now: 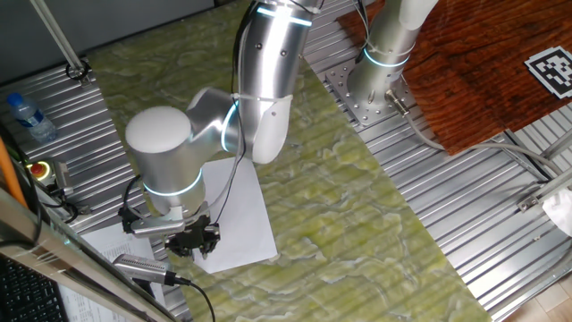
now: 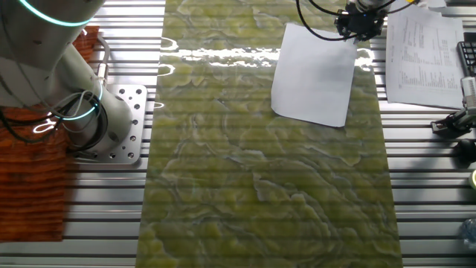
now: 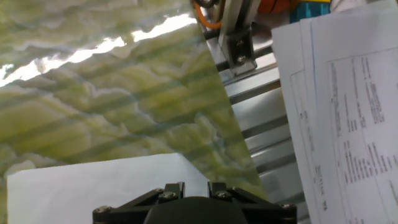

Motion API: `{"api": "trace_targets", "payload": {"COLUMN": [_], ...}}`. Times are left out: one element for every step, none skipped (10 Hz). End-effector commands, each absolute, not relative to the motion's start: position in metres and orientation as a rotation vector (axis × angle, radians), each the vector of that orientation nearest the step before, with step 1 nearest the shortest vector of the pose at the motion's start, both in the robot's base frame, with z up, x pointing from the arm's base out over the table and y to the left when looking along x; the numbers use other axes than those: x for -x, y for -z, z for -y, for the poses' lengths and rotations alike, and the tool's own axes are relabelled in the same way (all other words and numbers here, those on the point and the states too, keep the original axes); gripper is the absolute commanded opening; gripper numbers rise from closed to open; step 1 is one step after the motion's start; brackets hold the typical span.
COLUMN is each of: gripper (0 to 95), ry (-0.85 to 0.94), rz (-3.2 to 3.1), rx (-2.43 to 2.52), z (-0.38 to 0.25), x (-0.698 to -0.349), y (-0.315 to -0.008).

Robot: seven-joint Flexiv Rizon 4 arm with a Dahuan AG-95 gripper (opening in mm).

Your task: Flip over and spread out the paper that is laid flat on the table

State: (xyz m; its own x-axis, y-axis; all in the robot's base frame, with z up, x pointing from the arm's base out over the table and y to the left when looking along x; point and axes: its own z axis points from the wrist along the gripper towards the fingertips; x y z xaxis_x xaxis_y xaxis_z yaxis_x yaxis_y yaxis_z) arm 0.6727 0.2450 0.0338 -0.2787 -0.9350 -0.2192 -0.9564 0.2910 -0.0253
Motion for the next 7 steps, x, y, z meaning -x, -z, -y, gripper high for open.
{"api": "trace_targets", "payload": {"gripper": [19.0,19.0,19.0,19.0,19.0,19.0,19.0], "ry": [-0.159,-0.158,-0.152,-0.159,-0.163,-0.168,-0.168], "rz": [-2.349,-2.35,-2.348,-2.337,-2.315,-2.301,-2.291], "rx": [1.745,1.746,1.752,1.753,1.769,1.778,1.783], "z": [-0.248,-0.249,-0.25,-0.249,-0.249,-0.249,-0.251], "x": [-0.677,-0.679,-0.679,-0.679,-0.678,-0.677,-0.676], "y": [-0.035,-0.036,-0.034,-0.03,-0.025,-0.023,-0.022]}}
